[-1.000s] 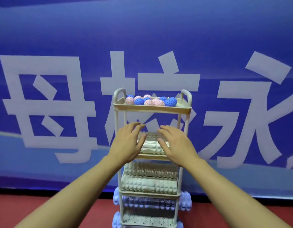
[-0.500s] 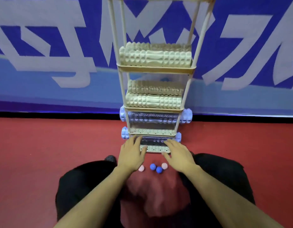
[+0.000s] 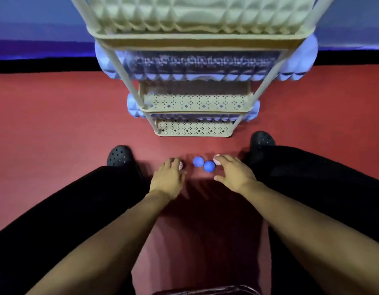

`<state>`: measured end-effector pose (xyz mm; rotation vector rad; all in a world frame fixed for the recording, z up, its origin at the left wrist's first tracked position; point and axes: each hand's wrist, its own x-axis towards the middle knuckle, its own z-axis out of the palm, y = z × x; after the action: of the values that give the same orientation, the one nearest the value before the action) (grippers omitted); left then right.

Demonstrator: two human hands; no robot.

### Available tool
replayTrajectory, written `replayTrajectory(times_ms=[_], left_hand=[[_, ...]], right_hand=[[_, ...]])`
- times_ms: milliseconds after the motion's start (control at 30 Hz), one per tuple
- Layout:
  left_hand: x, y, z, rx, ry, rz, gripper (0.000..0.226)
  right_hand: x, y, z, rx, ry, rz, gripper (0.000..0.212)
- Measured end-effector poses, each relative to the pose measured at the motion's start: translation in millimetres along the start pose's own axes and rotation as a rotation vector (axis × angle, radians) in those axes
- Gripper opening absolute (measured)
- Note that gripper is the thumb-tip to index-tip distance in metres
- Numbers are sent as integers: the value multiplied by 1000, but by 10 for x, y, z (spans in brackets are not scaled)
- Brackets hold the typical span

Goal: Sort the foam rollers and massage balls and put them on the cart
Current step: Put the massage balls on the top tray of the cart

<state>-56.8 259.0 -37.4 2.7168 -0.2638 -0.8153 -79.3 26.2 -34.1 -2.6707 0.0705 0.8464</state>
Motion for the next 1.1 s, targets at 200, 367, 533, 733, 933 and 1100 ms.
replayTrajectory(times_ms=[200, 367, 533, 733, 933, 1100], left_hand=[[739, -323, 564, -88, -99, -49, 47], [1063, -507, 953, -64, -144, -41, 56], [1194, -591, 1098, -202, -62, -99, 44], [1161, -549, 1120, -838, 2, -275, 35], [1062, -436, 1037, -1544, -211, -540, 48], [1010, -361, 1017, -1713, -339, -535, 44]], right_hand=[[835, 403, 489, -10, -180, -90, 87], [1145, 670, 829, 29, -91, -147, 79], [1270, 745, 959, 214, 60, -16, 58], [1207, 727, 978, 416, 185, 106, 57], [933, 697, 928, 785, 220, 292, 55], [826, 574, 878, 1331, 199, 462, 49]])
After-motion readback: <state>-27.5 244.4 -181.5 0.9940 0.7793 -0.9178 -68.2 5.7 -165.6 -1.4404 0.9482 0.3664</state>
